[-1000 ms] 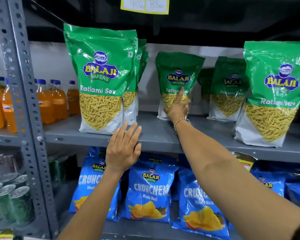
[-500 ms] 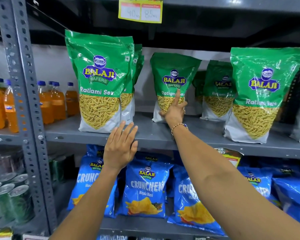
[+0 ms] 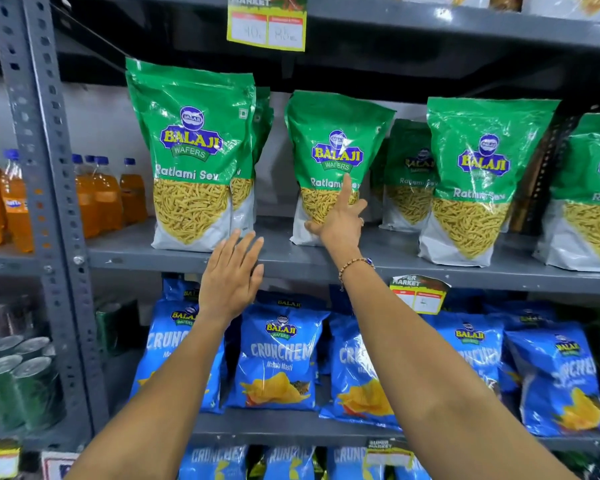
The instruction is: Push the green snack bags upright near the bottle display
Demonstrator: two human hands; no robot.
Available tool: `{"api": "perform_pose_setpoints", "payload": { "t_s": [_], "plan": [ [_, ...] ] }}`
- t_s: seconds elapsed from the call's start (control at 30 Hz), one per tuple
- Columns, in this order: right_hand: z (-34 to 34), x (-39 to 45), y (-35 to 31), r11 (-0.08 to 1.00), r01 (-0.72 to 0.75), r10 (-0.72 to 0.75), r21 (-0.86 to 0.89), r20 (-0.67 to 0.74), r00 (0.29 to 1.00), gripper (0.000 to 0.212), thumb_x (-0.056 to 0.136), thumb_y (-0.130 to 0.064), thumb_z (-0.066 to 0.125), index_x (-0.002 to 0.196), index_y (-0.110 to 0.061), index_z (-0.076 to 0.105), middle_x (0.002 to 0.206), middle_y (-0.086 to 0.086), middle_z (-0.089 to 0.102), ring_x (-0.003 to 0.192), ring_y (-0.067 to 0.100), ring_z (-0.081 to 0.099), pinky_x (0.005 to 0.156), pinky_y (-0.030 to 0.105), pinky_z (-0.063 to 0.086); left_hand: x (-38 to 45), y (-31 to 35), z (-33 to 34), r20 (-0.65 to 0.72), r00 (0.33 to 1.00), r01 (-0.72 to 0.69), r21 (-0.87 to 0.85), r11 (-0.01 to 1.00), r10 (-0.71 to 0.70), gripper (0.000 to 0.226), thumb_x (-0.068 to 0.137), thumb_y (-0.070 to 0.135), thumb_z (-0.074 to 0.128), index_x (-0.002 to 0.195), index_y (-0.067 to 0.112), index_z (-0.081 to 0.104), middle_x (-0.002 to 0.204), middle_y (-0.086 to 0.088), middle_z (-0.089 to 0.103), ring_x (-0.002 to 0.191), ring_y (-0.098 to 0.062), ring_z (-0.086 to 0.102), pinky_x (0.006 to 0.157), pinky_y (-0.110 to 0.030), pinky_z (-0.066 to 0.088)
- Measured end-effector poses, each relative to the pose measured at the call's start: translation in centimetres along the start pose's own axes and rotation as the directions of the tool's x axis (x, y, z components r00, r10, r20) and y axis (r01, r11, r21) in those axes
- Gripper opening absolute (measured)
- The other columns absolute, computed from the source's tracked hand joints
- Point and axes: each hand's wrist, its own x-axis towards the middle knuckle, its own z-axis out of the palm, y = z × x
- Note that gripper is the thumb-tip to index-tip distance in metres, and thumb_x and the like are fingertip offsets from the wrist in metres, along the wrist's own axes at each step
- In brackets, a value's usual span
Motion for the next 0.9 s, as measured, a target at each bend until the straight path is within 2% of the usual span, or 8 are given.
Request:
{"api": "perform_pose_setpoints", "payload": {
  "t_s": [0.23, 0.43, 0.83, 0.9],
  "plan": [
    [-1.7, -2.1, -0.3, 1.000, -0.007, 0.007, -0.006, -0.007, 1.000, 0.120, 0.069, -0.034, 0.083, 0.148, -0.032, -0.008, 0.132, 0.024, 0.030, 0.098, 0.042, 0.058, 0.085, 0.045, 0.051, 0.0, 0.1, -0.6, 0.063, 0.998, 0.017, -0.011, 1.000, -0.017, 0.052, 0.105, 0.038, 0.019, 0.139, 0.009, 0.046, 0.144, -0.013, 0.049, 0.138, -0.032, 0.036, 0.117, -0.041, 0.018],
    [-3.1, -3.8, -0.3, 0.999, 0.012, -0.011, 0.043, -0.025, 1.000, 0.117, 0.069, -0.028, 0.083, 0.148, -0.031, -0.003, 0.128, 0.022, 0.033, 0.097, 0.042, 0.057, 0.086, 0.046, 0.049, -0.1, 0.3, -0.8, 0.080, 0.996, 0.032, -0.027, 0.999, -0.030, 0.053, 0.106, 0.040, 0.018, 0.140, 0.009, 0.046, 0.144, -0.014, 0.049, 0.138, -0.032, 0.036, 0.115, -0.043, 0.022],
    [-5.3, -6.1, -0.9, 1.000, 0.010, -0.010, 0.004, -0.019, 1.000, 0.113, 0.070, -0.029, 0.082, 0.148, -0.030, 0.000, 0.127, 0.022, 0.032, 0.095, 0.042, 0.057, 0.085, 0.044, 0.049, 0.0, 0.4, -1.5, 0.121, 0.992, 0.041, -0.016, 0.999, -0.039, 0.061, 0.106, 0.041, 0.013, 0.135, 0.003, 0.051, 0.141, -0.019, 0.050, 0.138, -0.034, 0.033, 0.118, -0.038, 0.009],
    [-5.6, -6.5, -1.0, 1.000, 0.011, -0.011, 0.004, -0.018, 1.000, 0.113, 0.070, -0.029, 0.082, 0.148, -0.029, 0.001, 0.127, 0.022, 0.033, 0.095, 0.042, 0.057, 0.086, 0.044, 0.048, 0.0, 0.5, -1.6, 0.128, 0.991, 0.046, -0.018, 0.999, -0.044, 0.058, 0.105, 0.040, 0.018, 0.135, 0.003, 0.052, 0.142, -0.019, 0.049, 0.140, -0.034, 0.032, 0.119, -0.038, 0.007]
  ]
}}
